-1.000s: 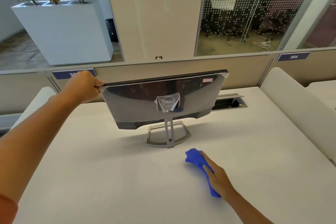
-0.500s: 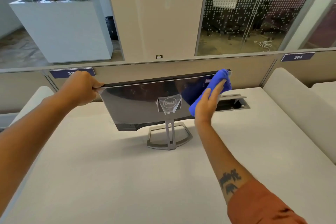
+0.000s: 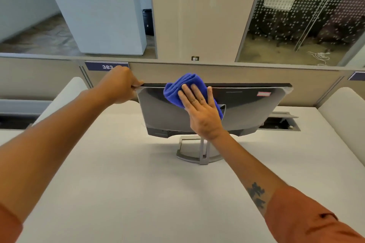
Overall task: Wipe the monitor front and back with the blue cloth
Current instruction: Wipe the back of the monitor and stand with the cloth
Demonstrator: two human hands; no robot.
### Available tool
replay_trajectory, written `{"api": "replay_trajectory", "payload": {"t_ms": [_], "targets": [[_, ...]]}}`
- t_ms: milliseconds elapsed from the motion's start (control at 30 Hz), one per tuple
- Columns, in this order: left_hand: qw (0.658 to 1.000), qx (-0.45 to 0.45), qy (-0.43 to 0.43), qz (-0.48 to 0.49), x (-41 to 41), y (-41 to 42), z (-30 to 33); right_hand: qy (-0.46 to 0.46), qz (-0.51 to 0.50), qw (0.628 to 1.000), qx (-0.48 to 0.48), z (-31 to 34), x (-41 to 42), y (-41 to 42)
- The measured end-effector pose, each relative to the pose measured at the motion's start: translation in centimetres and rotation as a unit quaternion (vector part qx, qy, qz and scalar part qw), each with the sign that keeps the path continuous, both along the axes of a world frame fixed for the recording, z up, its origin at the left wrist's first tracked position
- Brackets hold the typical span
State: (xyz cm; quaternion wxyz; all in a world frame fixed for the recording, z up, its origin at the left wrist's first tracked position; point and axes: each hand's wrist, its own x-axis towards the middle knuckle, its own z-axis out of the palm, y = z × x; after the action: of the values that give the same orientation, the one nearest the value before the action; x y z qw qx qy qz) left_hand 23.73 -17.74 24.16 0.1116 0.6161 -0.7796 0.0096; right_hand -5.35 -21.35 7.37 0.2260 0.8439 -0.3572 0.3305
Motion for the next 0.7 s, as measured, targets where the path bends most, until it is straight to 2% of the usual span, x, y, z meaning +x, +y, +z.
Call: {"api": "replay_trajectory", "payload": {"t_ms": [67,100,167,267,333,400,500,567,633,700], "targets": [[1.0,-0.001,-0.005,-0.005,0.2,0.0,-0.1,-0.062,-0.022,0.998,0.011,0.1,1.1,0.1],[1.0,0.0,-0.002,-0.003,0.3,0.1,-0.1,-0.049,-0.016,0.999,0.015,-0.5,1.7,0.5],[1.0,0.001,0.001,-0.003,0.5,0.3,-0.1,0.061,0.027,0.997,0.024,-2.5,2.6,1.5],[1.0,-0.001,-0.015,-0.01,0.3,0.4,0.1,0.257,0.087,0.962,0.029,-4.5,2.9,2.1],[1.0,-0.002,-0.015,-0.011,0.3,0.4,0.2,0.295,0.104,0.95,0.019,-3.6,2.8,1.7],[1.0,0.0,-0.019,-0.012,0.3,0.3,0.2,0.242,0.091,0.966,-0.009,-1.7,3.0,1.0],[1.0,0.01,-0.003,-0.013,0.5,0.3,0.4,0.044,0.017,0.999,-0.026,1.7,4.1,0.0],[1.0,0.016,0.002,-0.014,0.7,0.3,0.4,0.005,0.002,1.0,-0.025,2.2,5.6,-0.3],[0.999,0.025,0.014,-0.016,0.7,0.2,0.4,0.078,0.029,0.996,-0.03,1.0,6.9,0.3],[0.999,0.027,0.031,-0.015,0.7,0.1,0.3,0.244,0.084,0.966,-0.032,-0.9,7.5,0.8]]}}
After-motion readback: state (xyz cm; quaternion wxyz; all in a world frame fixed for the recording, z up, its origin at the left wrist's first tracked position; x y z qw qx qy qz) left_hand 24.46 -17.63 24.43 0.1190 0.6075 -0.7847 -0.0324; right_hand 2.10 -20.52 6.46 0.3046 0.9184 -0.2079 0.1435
